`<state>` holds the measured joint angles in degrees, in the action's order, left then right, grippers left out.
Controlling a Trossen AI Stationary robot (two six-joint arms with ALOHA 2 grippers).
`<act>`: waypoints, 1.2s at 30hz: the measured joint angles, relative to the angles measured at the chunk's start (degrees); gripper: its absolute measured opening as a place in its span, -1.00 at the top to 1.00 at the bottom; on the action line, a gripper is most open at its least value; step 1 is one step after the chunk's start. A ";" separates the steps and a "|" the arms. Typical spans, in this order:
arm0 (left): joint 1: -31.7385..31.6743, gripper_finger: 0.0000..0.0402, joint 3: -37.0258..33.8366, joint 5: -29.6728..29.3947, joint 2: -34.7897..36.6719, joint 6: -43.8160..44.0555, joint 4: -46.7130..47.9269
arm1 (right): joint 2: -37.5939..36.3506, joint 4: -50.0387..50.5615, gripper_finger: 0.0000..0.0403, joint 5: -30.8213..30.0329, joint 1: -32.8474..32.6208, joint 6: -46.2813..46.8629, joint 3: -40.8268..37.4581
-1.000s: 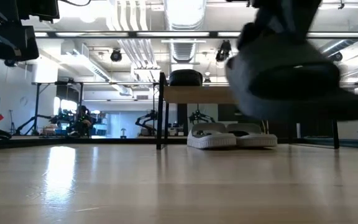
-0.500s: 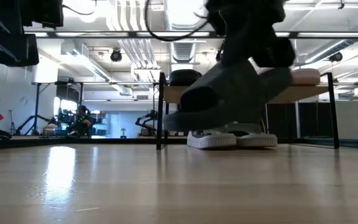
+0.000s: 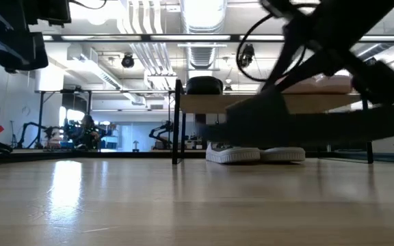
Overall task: Pick and place slides into the shelf
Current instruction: Put the black slide on the shelf
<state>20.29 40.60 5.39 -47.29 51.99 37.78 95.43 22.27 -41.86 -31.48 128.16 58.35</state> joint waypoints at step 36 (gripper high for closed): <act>-0.01 0.17 0.07 -0.15 2.87 -2.93 -1.12 | 11.47 23.76 -0.02 10.88 -1.19 -8.07 15.26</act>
<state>20.27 40.66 5.23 -44.42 49.06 36.65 106.90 46.03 -30.99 -32.67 120.09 73.61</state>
